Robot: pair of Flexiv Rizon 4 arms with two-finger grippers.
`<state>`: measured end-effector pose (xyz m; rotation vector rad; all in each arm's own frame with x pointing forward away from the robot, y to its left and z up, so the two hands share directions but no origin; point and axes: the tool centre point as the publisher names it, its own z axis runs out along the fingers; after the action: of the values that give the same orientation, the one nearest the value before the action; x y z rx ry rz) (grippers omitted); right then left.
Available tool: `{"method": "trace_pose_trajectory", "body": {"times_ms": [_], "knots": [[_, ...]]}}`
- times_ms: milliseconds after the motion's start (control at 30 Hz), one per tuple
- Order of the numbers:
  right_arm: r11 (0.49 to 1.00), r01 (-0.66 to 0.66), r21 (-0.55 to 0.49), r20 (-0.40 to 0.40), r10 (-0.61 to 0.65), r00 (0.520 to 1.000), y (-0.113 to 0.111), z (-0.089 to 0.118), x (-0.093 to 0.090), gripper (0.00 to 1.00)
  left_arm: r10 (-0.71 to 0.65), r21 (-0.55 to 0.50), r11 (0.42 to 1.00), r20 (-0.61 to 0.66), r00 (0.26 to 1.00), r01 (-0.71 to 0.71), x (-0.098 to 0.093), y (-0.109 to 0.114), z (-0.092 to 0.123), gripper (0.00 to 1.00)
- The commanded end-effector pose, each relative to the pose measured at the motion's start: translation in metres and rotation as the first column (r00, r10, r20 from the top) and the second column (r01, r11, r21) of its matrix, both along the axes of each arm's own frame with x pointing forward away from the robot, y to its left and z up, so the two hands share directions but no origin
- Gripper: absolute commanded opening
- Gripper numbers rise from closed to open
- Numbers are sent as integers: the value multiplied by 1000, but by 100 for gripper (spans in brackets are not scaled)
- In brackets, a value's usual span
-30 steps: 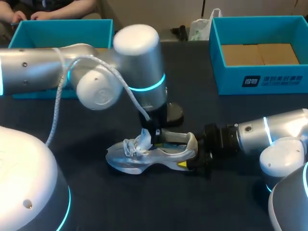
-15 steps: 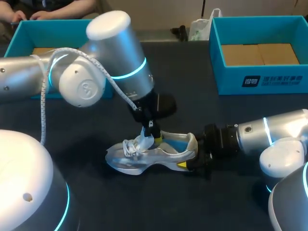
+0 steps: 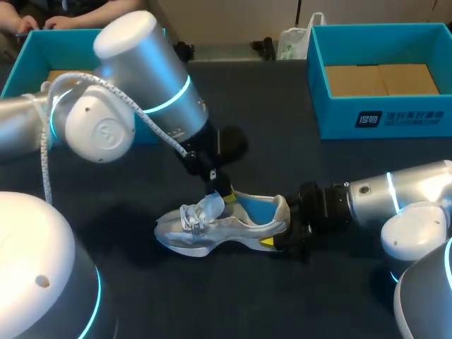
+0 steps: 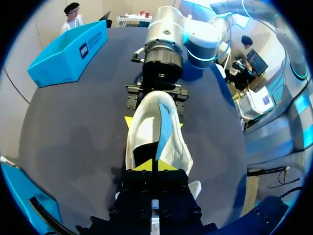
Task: Take the shoe out of the shoebox, open the shoe tongue, remove and reinsert the insole, then place the shoe into the shoebox
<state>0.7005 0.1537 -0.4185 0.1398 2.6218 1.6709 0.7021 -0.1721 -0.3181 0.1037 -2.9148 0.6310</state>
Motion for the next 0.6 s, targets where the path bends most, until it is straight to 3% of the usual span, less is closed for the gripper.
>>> {"method": "trace_pose_trajectory", "body": {"times_ms": [33, 400, 500, 600], "knots": [[1000, 1, -7, -1, -1, 1000, 1, 1, 0, 0, 22, -40, 999, -7, 1000, -22, -1, 6, 2, 0], [1000, 1, -7, -1, -1, 1000, 1, 1, 0, 0, -15, 14, 1000, 20, 1000, 15, -5, 0, -4, 0], [1000, 1, -7, -1, -1, 1000, 1, 1, 0, 0, -32, 19, 999, 31, 999, 31, -8, 1, -4, 27], [1000, 1, -7, -1, -1, 1000, 1, 1, 0, 0, -43, 25, 999, 42, 998, 42, -9, 1, -5, 30]]}}
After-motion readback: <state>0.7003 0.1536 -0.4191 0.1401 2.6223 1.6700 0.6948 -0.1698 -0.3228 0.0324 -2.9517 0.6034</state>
